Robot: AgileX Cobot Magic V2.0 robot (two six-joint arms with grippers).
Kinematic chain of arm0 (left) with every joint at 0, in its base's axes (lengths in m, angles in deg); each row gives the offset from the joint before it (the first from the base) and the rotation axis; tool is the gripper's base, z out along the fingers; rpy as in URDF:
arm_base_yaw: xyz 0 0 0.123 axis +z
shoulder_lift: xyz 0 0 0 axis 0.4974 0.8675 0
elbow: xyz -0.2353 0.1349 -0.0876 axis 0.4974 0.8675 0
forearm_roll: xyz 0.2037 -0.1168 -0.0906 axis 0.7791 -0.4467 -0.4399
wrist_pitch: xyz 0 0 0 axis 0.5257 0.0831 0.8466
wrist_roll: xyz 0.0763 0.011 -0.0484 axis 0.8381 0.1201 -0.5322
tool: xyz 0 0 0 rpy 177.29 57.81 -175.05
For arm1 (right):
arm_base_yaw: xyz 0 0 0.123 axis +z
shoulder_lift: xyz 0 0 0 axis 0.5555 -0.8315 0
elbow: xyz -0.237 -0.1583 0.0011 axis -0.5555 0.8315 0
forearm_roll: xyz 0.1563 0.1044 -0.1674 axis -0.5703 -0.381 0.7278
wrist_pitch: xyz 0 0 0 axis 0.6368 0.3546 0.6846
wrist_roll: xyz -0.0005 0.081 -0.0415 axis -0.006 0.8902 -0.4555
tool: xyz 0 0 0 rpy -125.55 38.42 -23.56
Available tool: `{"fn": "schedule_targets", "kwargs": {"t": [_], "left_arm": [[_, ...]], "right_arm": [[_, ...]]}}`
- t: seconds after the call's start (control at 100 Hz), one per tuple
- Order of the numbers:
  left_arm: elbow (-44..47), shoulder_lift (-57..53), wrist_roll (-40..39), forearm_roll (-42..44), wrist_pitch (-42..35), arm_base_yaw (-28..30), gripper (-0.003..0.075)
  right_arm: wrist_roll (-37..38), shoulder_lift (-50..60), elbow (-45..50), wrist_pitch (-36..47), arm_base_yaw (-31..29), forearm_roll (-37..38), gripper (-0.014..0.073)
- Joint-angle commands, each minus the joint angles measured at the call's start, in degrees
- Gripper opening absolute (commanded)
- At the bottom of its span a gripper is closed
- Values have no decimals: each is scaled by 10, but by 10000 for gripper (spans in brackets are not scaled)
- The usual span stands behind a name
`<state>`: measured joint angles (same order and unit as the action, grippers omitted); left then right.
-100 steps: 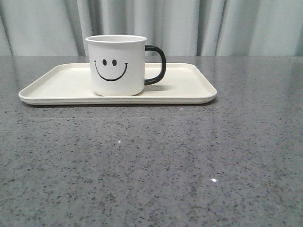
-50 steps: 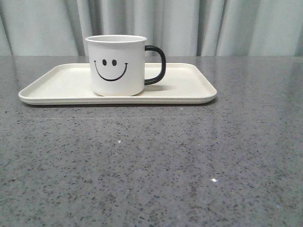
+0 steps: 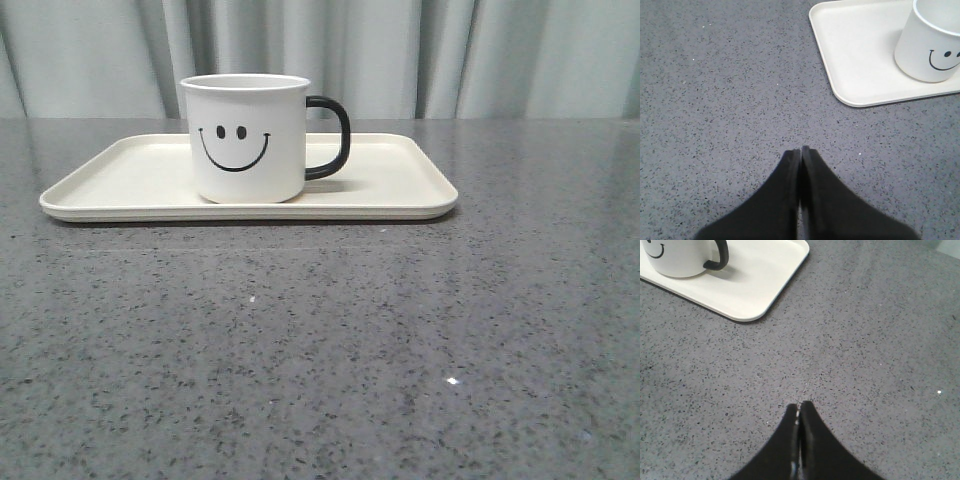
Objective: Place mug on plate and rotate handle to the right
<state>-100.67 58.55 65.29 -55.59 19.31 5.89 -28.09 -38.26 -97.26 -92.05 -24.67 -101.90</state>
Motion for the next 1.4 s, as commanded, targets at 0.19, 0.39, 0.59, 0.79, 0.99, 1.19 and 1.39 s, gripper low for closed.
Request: {"fn": "schedule_targets", "kwargs": {"t": [0.19,0.39,0.59,0.79,0.99,1.19,1.39], "left_arm": [[-14,1,-3,9,-39,-3,-20],[-14,1,-3,9,-39,-3,-20],[-14,1,-3,9,-39,-3,-20],[-13,1,-3,10,-39,-3,-20],[9,-21,1,26,-98,-3,-20],[106,-70,69,-13,-275,38,-20],[220,-148,123,-73,-426,125,-20]], "right_arm": [[-1,0,-14,38,-4,-6,-67],[-1,0,-14,38,-4,-6,-67],[-1,0,-14,38,-4,-6,-67],[-1,0,-14,38,-4,-6,-67],[-1,0,-14,38,-4,-6,-67],[-1,0,-14,38,-4,-6,-67],[-1,0,-14,38,-4,-6,-67]]}}
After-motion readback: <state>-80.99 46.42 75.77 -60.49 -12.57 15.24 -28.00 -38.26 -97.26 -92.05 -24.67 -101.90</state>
